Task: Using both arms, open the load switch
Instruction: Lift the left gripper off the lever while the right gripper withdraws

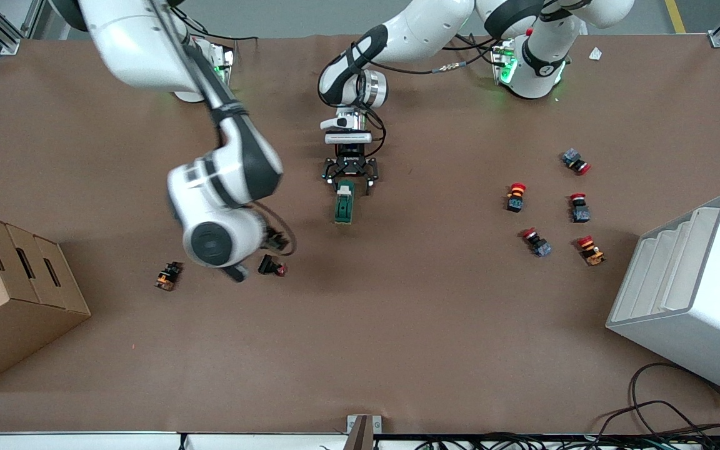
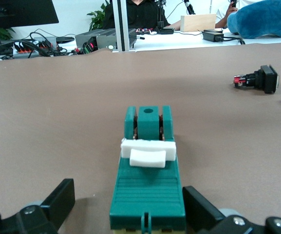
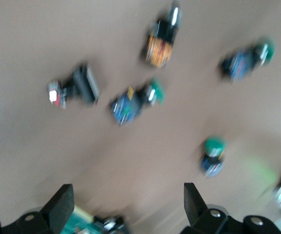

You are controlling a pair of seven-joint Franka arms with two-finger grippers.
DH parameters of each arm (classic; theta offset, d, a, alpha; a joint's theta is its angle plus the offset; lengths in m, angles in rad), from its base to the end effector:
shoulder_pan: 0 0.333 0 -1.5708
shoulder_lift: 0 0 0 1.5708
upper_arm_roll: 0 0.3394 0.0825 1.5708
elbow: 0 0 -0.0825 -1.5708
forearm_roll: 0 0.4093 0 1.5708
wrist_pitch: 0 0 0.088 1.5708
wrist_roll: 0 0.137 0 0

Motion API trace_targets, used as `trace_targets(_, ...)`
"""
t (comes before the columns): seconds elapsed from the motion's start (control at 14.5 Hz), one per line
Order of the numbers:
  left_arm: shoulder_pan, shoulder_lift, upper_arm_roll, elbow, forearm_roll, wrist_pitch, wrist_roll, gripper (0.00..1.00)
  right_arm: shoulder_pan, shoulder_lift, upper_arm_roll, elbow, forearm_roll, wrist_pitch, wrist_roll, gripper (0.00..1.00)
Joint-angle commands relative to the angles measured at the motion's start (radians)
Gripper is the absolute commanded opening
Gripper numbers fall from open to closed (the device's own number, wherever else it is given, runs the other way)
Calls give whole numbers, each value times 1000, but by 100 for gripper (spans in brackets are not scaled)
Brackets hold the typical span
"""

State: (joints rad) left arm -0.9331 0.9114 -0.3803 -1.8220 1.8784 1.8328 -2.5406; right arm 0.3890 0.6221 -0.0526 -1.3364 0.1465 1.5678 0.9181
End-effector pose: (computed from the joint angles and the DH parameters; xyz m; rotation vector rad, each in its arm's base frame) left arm 0.2677 -0.5878 0.0400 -2.5844 0.0977 -1.7465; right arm 0.6562 0.2577 0.3234 2.8159 -0.8810 -0.5702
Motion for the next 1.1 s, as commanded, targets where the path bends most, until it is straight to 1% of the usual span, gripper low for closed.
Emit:
trace_targets(0.0, 19, -35, -2, 12, -92, 9, 86, 99, -126, -74, 25, -29, -77, -2, -352, 100)
trace_targets(0.14, 19, -57, -15, 53, -188, 16, 149, 99, -174, -120, 25, -27, -146, 1, -520, 100)
trace_targets(0.28, 22, -72, -23, 108, -280, 16, 212, 99, -208, -165, 25, -29, -186, 3, -609, 100)
trace_targets(0.41, 25, -86, -23, 168, -375, 17, 288, 99, -267, -203, 25, -29, -188, -2, -732, 100)
trace_targets(0.55, 28, -104, -25, 240, -493, 17, 399, 99, -346, -234, 25, -29, -185, -5, -871, 100)
trace_targets(0.69, 30, -129, -23, 303, -606, 17, 500, 100, -407, -260, 25, -27, -180, -6, -970, 100)
trace_targets(0.89, 66, -189, -23, 343, -744, 17, 624, 100, -465, -272, 28, -26, -167, -6, -1002, 100)
trace_targets(1.03, 97, -242, -23, 357, -850, 17, 742, 100, -470, -268, 33, -6, -163, -8, -1003, 100)
